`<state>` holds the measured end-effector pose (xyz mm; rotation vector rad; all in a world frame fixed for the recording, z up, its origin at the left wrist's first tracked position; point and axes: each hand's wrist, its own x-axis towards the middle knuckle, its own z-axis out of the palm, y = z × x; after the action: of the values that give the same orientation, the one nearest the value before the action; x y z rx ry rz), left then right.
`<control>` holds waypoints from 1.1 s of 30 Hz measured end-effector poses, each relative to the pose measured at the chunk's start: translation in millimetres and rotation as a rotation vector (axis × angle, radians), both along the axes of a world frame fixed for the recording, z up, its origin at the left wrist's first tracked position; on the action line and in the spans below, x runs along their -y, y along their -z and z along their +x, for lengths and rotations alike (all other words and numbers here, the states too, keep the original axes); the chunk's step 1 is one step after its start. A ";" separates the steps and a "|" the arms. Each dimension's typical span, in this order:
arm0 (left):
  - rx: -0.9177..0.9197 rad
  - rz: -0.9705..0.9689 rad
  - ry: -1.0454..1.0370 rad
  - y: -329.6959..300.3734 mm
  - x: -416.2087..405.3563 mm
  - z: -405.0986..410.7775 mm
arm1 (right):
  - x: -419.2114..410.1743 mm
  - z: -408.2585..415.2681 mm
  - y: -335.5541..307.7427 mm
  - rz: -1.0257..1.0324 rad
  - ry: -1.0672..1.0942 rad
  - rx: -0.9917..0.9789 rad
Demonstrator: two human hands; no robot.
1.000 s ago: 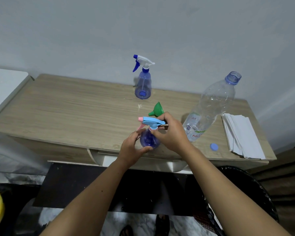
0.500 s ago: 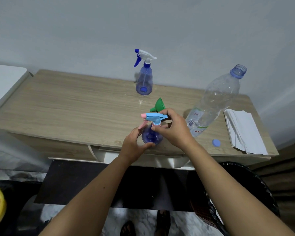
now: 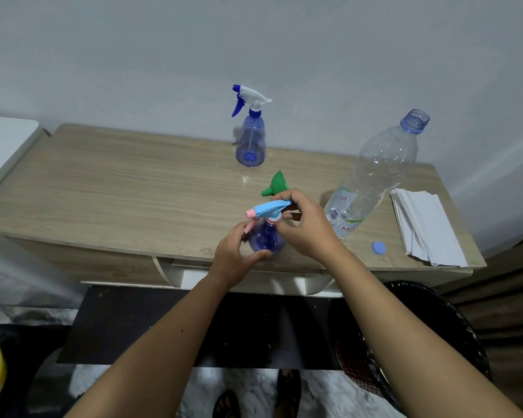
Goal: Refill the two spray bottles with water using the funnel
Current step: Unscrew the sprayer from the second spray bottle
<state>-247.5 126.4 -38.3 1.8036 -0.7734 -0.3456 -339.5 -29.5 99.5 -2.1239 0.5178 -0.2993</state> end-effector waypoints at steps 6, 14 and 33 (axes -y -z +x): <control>0.018 -0.007 0.006 -2.5 1.7 -0.3 | -1.6 1.8 1.1 -0.021 0.000 0.017; -0.047 -0.010 -0.023 2.0 0.6 -0.2 | -3.8 -0.6 -8.6 0.027 0.059 0.180; -0.134 -0.015 -0.021 -4.9 -0.4 -3.1 | 32.3 -16.1 -75.6 0.150 0.216 0.506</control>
<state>-250.5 126.8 -33.5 1.7545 -0.6607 -0.4412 -355.5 -61.8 175.1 -1.7593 0.4500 -0.8648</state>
